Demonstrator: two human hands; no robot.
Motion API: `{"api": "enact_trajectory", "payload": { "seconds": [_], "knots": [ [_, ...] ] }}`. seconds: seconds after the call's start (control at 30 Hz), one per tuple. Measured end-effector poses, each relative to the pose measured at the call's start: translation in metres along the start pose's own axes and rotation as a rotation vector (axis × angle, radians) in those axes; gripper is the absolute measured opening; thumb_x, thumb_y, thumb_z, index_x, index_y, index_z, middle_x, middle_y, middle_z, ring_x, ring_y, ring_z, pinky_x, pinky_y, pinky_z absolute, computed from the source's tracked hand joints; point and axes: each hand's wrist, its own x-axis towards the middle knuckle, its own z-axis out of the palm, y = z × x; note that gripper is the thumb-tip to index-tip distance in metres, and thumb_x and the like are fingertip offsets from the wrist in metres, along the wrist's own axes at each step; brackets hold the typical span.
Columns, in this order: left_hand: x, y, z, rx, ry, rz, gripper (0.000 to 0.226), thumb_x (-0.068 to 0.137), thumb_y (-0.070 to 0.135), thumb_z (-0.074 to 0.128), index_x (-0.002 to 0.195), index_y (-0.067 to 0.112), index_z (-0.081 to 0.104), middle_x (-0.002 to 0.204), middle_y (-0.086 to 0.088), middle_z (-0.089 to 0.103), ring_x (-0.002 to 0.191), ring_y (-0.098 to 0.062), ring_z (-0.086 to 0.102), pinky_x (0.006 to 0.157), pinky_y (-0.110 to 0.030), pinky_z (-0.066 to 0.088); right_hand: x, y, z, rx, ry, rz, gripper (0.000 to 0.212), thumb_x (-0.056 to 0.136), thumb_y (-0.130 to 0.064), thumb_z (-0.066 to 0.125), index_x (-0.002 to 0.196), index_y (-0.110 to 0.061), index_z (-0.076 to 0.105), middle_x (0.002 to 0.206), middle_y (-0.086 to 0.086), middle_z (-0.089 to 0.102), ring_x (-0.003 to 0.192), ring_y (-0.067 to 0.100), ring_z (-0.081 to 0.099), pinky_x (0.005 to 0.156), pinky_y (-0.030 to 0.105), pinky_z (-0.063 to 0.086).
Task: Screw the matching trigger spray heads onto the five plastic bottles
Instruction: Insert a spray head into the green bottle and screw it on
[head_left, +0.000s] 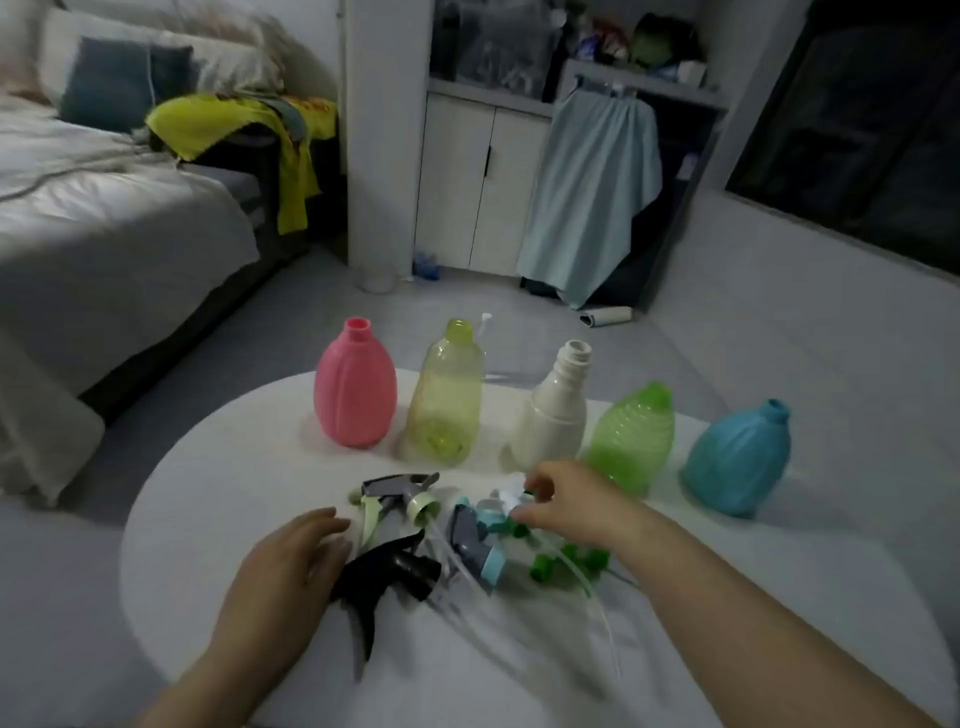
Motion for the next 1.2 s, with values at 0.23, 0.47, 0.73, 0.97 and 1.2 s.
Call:
{"api": "enact_trajectory", "payload": {
  "seconds": [0.23, 0.47, 0.73, 0.97, 1.2],
  "knots": [
    [-0.003, -0.002, -0.003, -0.054, 0.053, 0.048, 0.022, 0.082, 0.018, 0.056, 0.102, 0.015, 0.063, 0.120, -0.006, 0.060, 0.108, -0.025, 0.055, 0.092, -0.035, 0.039, 0.018, -0.019, 0.018, -0.271, 0.031, 0.101, 0.040, 0.077, -0.047, 0.057, 0.091, -0.009, 0.054, 0.101, 0.010, 0.063, 0.076, 0.023, 0.049, 0.064, 0.027, 0.036],
    [0.001, -0.001, -0.004, 0.004, 0.039, 0.093, 0.023, 0.080, 0.019, 0.059, 0.102, 0.014, 0.063, 0.114, -0.006, 0.063, 0.108, -0.026, 0.055, 0.094, -0.035, 0.037, 0.027, -0.022, 0.017, -0.315, 0.008, 0.135, 0.030, 0.078, -0.033, 0.061, 0.092, -0.007, 0.055, 0.088, 0.010, 0.056, 0.075, 0.023, 0.049, 0.060, 0.027, 0.036],
    [0.001, 0.003, -0.002, -0.071, 0.060, 0.052, 0.021, 0.077, 0.010, 0.062, 0.098, 0.010, 0.065, 0.108, -0.010, 0.065, 0.104, -0.030, 0.056, 0.089, -0.037, 0.039, 0.025, -0.017, 0.006, -0.121, -0.014, 0.074, 0.024, 0.077, -0.024, 0.062, 0.064, -0.012, 0.046, 0.064, 0.002, 0.046, 0.062, 0.017, 0.046, 0.048, 0.024, 0.030],
    [-0.005, 0.048, -0.006, -0.189, 0.115, 0.253, 0.023, 0.071, -0.004, 0.064, 0.082, 0.016, 0.067, 0.089, -0.001, 0.066, 0.080, -0.009, 0.057, 0.072, -0.026, 0.042, -0.025, 0.023, -0.059, 0.449, 0.152, -0.095, 0.011, 0.076, -0.015, 0.064, 0.070, -0.022, 0.058, 0.065, -0.005, 0.060, 0.059, 0.008, 0.053, 0.053, 0.018, 0.042],
    [0.020, 0.162, 0.033, -0.423, -0.115, 0.495, 0.028, 0.078, 0.013, 0.061, 0.086, 0.040, 0.057, 0.087, 0.030, 0.053, 0.084, 0.023, 0.047, 0.074, 0.007, 0.030, -0.062, 0.090, -0.098, 0.931, 0.490, -0.224, 0.011, 0.077, -0.008, 0.057, 0.084, -0.016, 0.060, 0.078, -0.001, 0.068, 0.061, -0.001, 0.063, 0.053, 0.011, 0.050]
  ]
}}
